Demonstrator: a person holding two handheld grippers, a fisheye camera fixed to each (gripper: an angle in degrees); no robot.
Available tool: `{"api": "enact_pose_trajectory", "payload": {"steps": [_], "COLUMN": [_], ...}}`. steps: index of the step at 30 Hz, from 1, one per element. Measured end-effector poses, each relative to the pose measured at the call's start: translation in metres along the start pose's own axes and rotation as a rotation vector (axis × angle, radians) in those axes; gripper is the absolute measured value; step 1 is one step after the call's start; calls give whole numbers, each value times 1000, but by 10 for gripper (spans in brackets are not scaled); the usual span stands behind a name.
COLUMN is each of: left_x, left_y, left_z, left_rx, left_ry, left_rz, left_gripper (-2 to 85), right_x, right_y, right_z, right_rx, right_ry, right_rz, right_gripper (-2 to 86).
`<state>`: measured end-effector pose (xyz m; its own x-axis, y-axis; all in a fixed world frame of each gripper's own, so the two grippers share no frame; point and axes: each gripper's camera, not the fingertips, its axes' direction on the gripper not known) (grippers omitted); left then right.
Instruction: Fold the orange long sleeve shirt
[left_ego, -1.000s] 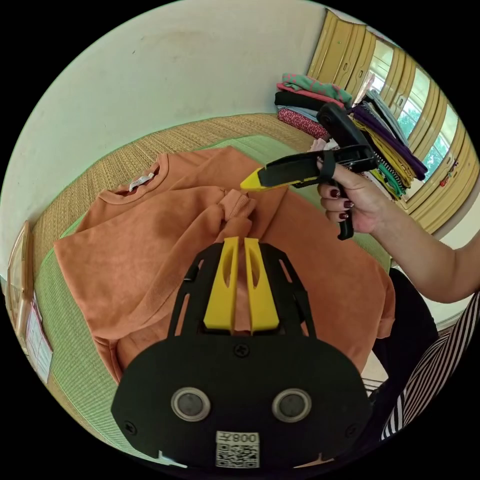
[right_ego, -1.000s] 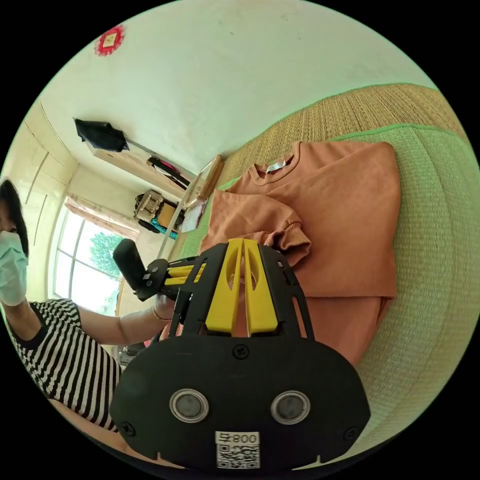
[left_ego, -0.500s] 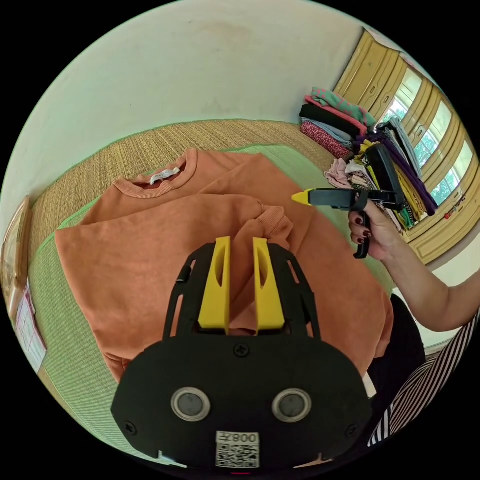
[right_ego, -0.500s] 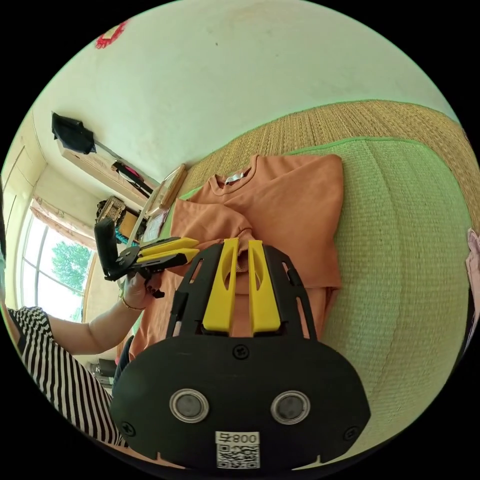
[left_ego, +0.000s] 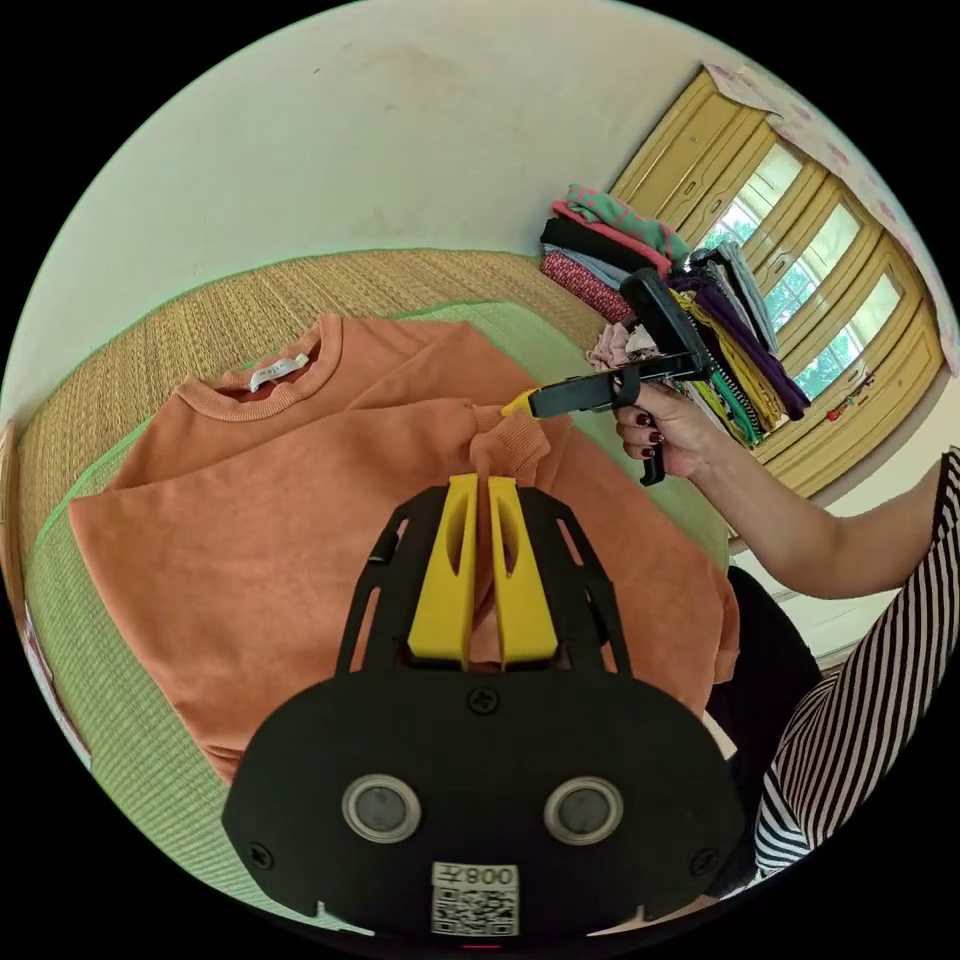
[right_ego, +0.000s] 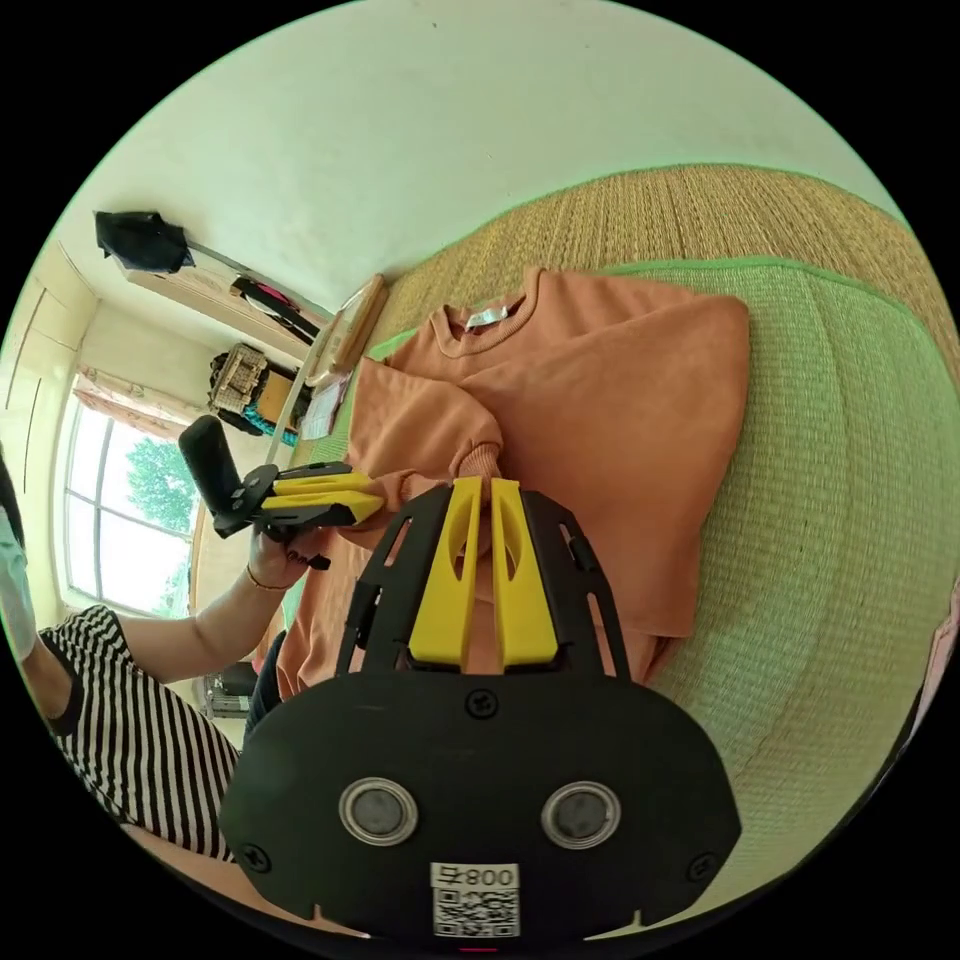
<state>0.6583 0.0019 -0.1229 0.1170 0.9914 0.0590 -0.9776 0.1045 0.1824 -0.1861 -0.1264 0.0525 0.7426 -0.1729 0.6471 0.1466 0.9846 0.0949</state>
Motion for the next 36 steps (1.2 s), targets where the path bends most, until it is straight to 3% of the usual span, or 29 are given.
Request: {"api": "enact_pose_trajectory", "payload": {"steps": [4,12,19,23,30,33,36], "left_x": [16,13,20,21,-6,-23,-51], "left_y": [7,18,45,66,109,134,174], "left_z": [-7,61,66,46,63,37,3], "left_rx": [57,-129,-108,-10,-79,30,139], "left_ry": [-9,-92,-169,-158,-106,-61,-193], "left_rz": [78,88,117,75,-29,-104,-255], "left_gripper": [18,29,37,45,49,42,28], "right_x": [-15,24,-11,-73,-142,-161,-176], "right_y": [-27,-51,-37,-30,-45,-49,-57], "right_z": [-21,27,-20,-32,48,42,34], "right_rx": [34,-104,94,127,-145,-123,-133], "right_ry": [-7,33,-45,-8,197,225,234], "right_rz": [-45,93,97,-13,-129,-143,-153], "right_gripper": [14,12,4,2,1,1,1]}}
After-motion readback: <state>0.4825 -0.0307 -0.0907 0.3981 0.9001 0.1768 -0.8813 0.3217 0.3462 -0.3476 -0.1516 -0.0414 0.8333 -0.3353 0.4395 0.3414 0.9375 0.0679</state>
